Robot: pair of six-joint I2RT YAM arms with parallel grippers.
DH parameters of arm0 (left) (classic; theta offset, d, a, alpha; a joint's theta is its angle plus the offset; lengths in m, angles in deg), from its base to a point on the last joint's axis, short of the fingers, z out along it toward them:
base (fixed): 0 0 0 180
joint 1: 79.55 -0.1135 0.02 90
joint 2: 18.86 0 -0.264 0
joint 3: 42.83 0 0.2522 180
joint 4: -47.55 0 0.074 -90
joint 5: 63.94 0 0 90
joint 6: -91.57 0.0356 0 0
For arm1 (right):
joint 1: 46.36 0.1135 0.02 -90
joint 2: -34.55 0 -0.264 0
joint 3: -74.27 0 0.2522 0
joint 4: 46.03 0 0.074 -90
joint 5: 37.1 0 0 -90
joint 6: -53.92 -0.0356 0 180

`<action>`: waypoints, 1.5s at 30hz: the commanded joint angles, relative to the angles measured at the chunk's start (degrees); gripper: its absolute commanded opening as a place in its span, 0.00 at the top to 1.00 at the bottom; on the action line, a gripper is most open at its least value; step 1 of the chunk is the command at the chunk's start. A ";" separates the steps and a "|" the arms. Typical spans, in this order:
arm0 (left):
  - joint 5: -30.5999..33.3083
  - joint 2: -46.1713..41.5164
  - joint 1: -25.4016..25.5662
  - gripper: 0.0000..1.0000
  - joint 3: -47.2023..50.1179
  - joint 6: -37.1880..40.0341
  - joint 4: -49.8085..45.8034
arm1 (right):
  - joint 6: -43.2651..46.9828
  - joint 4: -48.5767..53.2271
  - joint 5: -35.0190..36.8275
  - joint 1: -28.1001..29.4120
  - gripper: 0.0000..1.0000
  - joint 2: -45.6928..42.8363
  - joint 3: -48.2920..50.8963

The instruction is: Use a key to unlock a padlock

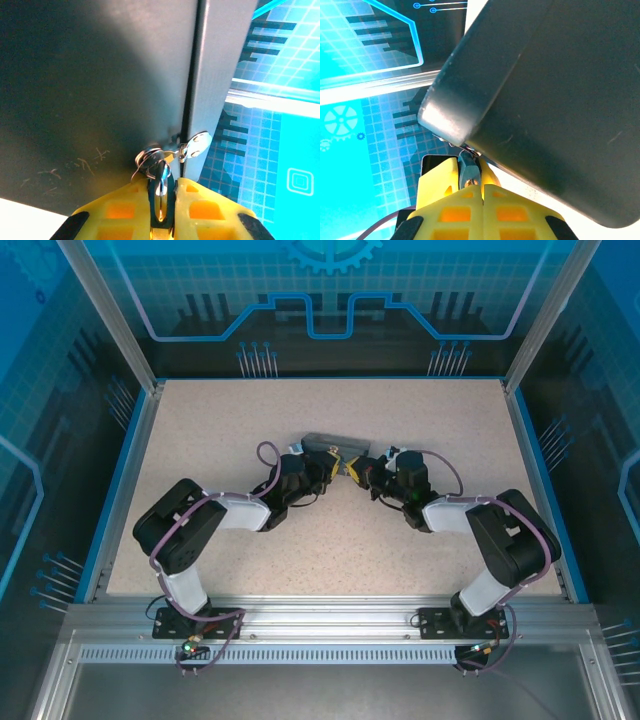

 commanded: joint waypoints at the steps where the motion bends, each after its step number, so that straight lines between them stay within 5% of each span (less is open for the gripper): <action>1: -5.89 -2.70 2.15 1.00 -0.90 1.28 3.97 | -0.32 0.27 -1.64 -0.38 1.00 -0.15 -1.85; 16: -6.03 -3.10 2.30 1.00 -0.74 1.21 4.17 | 25.99 22.87 -1.61 -0.23 1.00 -3.59 -6.83; 24: -6.05 -2.57 2.68 1.00 -1.22 1.21 4.25 | 17.92 13.17 -3.45 0.23 1.00 -0.41 -6.09; 34: -5.76 -2.52 3.32 1.00 -1.64 1.27 4.06 | -2.42 -12.06 -5.37 0.01 1.00 7.65 -4.01; 45: -6.09 -3.78 3.36 1.00 0.32 1.44 5.01 | 5.83 -0.36 -7.30 -2.44 1.00 0.61 -1.32</action>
